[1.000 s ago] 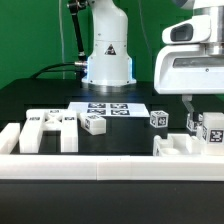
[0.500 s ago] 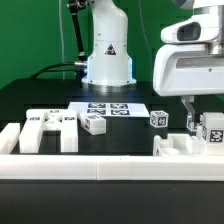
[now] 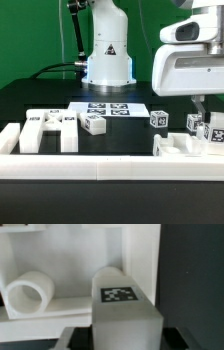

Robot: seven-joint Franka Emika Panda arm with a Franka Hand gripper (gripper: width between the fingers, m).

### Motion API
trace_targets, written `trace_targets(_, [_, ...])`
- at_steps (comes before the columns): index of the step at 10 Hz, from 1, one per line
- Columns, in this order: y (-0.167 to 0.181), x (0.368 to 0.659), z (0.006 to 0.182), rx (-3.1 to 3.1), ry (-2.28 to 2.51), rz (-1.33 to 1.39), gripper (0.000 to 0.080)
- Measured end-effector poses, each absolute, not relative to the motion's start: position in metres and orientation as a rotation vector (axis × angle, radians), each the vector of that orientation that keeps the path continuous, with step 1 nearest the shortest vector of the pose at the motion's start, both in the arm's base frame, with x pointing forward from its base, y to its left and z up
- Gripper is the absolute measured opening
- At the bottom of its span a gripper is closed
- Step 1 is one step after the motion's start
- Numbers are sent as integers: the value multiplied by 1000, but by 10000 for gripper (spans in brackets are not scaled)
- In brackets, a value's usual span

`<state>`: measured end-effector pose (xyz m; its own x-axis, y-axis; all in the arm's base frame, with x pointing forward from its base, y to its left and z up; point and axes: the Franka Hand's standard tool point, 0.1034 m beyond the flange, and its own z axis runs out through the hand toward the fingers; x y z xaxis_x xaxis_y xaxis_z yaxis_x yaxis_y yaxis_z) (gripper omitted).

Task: Assemble chair

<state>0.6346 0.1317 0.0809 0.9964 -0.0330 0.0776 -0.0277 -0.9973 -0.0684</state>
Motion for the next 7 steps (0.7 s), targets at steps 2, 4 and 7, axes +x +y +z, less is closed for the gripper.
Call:
trace_targets(2, [131,634,80,-3060,160,-115,292])
trace_targets(4, [127,634,79,-2996,488,-102,292])
trace_targets(7, [124,636,79,-2868,913,-101,292])
